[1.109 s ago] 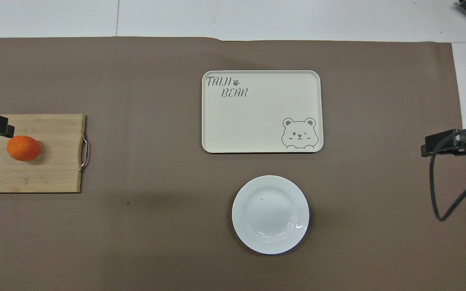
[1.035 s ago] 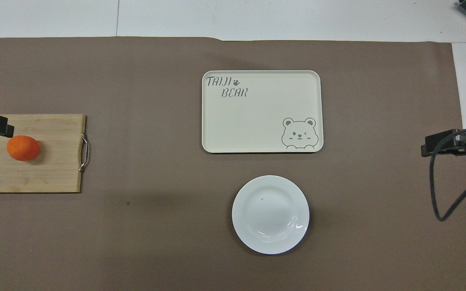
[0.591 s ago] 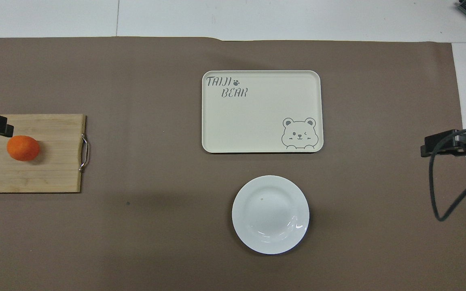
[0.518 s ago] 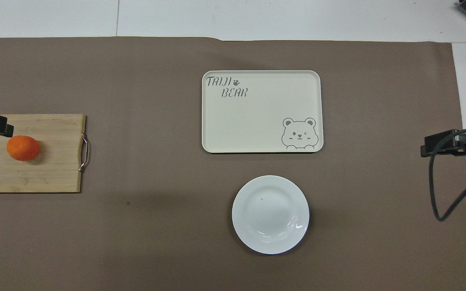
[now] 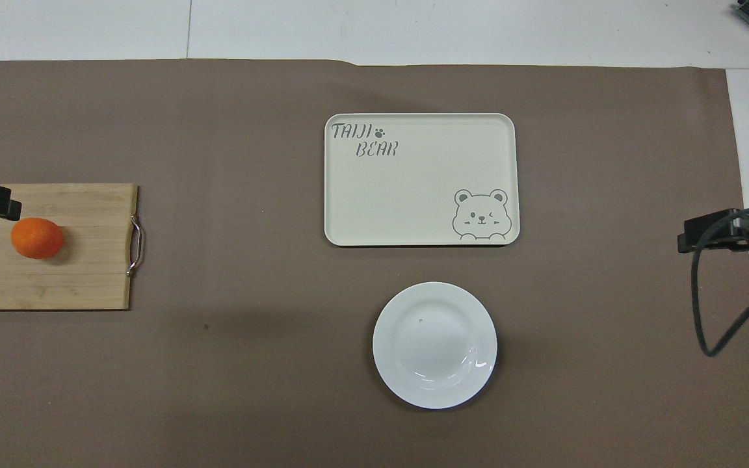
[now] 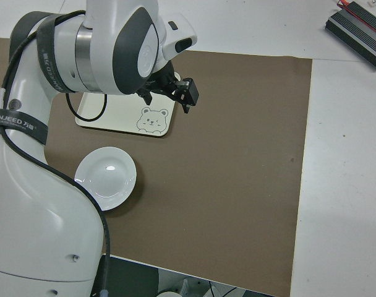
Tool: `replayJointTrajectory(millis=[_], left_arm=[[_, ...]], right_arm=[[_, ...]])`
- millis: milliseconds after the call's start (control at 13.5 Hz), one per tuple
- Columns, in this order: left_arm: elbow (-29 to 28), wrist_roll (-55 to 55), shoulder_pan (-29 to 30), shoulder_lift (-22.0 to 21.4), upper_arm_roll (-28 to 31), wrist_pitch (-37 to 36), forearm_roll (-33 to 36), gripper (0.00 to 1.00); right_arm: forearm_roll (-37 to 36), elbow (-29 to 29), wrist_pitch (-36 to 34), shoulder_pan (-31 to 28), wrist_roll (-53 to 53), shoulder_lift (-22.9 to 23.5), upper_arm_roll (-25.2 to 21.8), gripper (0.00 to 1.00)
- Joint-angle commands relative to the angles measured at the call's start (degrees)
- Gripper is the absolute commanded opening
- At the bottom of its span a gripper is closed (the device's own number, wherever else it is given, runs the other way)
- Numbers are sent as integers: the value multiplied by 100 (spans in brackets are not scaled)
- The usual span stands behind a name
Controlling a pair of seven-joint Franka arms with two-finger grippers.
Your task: Place orange and plate with both arms
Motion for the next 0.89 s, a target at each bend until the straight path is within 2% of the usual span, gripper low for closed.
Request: replayJointTrajectory(millis=[0,813], left_arm=[[16,-5,-57,-42,26,35,-8,100],[-36,48,-23,-78,17,96,-8,100]], right_arm=[[-42,-162,62,-60,-139,-134,26,100],[2,-153,115,-69,-219,-125,26,100]])
